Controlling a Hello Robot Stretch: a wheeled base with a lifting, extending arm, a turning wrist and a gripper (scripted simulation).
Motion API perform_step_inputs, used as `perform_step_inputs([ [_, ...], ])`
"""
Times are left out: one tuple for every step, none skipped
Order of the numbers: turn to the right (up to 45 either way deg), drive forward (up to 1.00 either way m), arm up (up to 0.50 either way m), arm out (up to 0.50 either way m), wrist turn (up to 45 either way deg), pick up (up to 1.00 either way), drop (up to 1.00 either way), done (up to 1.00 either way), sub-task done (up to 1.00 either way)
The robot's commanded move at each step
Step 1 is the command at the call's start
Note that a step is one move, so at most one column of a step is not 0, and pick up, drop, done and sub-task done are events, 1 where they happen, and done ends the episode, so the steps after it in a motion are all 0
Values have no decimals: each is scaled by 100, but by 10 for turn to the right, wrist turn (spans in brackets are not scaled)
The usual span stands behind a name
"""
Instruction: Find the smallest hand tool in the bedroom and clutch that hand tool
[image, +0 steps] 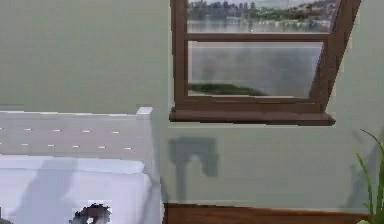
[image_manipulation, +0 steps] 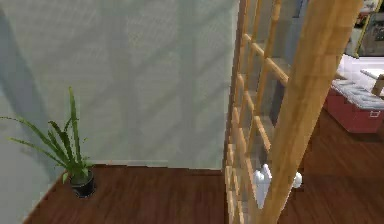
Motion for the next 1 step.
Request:
perform_step_inputs([
  [-450,0,0,0,0,0,0,0,0],
])
